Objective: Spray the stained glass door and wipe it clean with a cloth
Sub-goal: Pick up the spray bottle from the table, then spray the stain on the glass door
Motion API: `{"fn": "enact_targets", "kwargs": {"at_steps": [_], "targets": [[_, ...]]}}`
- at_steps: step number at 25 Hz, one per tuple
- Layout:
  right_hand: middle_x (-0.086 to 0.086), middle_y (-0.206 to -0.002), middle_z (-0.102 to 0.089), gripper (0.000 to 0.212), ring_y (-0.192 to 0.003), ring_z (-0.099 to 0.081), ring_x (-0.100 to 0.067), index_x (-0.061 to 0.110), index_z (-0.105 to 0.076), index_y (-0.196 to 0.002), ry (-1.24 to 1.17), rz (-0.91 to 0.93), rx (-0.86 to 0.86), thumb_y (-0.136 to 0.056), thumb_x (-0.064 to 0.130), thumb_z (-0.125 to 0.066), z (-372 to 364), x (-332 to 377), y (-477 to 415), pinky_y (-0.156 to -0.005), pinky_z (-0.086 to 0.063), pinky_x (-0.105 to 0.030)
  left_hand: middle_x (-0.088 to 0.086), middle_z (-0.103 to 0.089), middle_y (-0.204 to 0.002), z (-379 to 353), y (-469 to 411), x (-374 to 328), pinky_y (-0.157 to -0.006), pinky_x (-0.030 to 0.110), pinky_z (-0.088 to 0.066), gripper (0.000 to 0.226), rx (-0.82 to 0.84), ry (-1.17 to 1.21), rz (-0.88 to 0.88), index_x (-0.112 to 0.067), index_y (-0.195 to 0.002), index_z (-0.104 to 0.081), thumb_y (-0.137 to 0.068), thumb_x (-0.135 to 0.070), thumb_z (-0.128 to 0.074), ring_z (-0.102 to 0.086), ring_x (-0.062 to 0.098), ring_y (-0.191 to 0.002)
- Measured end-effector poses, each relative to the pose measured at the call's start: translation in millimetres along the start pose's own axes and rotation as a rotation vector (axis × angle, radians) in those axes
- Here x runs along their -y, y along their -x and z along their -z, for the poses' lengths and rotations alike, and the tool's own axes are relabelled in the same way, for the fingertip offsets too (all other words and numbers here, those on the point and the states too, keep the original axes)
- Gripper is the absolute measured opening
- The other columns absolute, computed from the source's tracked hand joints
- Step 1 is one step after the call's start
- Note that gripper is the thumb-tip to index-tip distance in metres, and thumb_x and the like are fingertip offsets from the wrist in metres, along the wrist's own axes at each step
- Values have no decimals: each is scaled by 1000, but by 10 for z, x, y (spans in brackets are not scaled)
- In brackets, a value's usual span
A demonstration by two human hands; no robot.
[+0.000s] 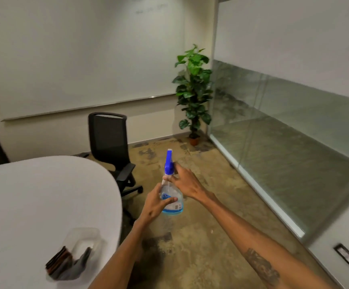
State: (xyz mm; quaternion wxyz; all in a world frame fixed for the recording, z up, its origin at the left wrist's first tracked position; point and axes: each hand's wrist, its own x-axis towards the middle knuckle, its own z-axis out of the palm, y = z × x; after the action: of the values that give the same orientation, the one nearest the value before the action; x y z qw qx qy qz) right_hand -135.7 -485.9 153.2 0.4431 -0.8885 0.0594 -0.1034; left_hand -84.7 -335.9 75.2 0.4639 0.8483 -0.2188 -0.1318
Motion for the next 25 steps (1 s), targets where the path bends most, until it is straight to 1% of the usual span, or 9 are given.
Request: {"fn": "enact_targets", "kwargs": {"at_steps": [3,6,10,14,18,21,23,24,25], "targets": [[0,-106,-70,24,-97,-67,-19,27,-56,-112,21,-48,-100,-94,42,-59,799,-303,490,-85,-56,-39,-6,-72,-110,-663,4,-594,-87,33,-60,47,123,-2,-90,-26,-121,-60,-82,-33,-84,-71,10,-99],[4,-108,-69,26,-98,-66,-16,30,-55,-113,29,-87,-206,-92,45,-58,1529,-571,1030,-87,-56,-40,-5,-70,-112,-1336,63,-1213,-82,24,-55,52,225,11,-180,-22,-128,-60,-82,-31,-83,-69,11,-100],[2,-110,-69,30,-102,-65,-19,26,-56,-115,86,-144,-385,-91,44,-59,2497,-886,1804,-88,-54,-40,-16,-65,-102,-2292,250,-2110,-72,14,-47,50,359,64,-268,-24,-122,-56,-81,-21,-85,-64,6,-92],[-1,-106,-66,24,-95,-63,-19,20,-58,-109,94,-188,-636,-95,40,-59,3328,-1154,2578,-86,-52,-38,-9,-70,-106,-3239,473,-2931,-75,17,-51,53,464,81,-391,-21,-121,-60,-77,-27,-88,-69,17,-98],[2,-112,-56,29,-97,-58,-13,19,-54,-109,75,-232,-964,-94,43,-61,4050,-1372,3336,-81,-47,-29,-6,-70,-101,-4079,880,-3845,-69,15,-50,47,569,100,-529,-18,-119,-62,-81,-34,-84,-69,11,-90],[7,-126,-50,46,-112,-53,-7,24,-44,-124,54,-234,-1182,-90,48,-65,4599,-1502,3839,-90,-52,-31,-6,-68,-95,-4665,1169,-4429,-66,10,-51,37,656,131,-619,-15,-110,-61,-84,-31,-82,-67,11,-85],[5,-139,-46,59,-123,-49,-7,25,-39,-137,73,-242,-1267,-90,50,-66,5008,-1576,4194,-95,-48,-28,-8,-68,-95,-5086,1351,-4796,-65,9,-52,38,726,136,-691,-17,-110,-60,-84,-32,-82,-67,9,-83],[4,-143,-46,64,-126,-48,-7,25,-38,-141,83,-260,-1288,-90,52,-66,5201,-1592,4366,-97,-44,-26,-6,-70,-101,-5285,1436,-4958,-70,13,-56,42,766,141,-717,-17,-114,-61,-83,-37,-82,-69,13,-88],[3,-143,-47,65,-125,-49,-8,24,-39,-142,100,-279,-1304,-90,54,-65,5394,-1606,4554,-97,-42,-25,-4,-72,-110,-5476,1542,-5122,-77,23,-61,48,814,153,-738,-18,-118,-61,-83,-42,-82,-71,17,-95]]}}
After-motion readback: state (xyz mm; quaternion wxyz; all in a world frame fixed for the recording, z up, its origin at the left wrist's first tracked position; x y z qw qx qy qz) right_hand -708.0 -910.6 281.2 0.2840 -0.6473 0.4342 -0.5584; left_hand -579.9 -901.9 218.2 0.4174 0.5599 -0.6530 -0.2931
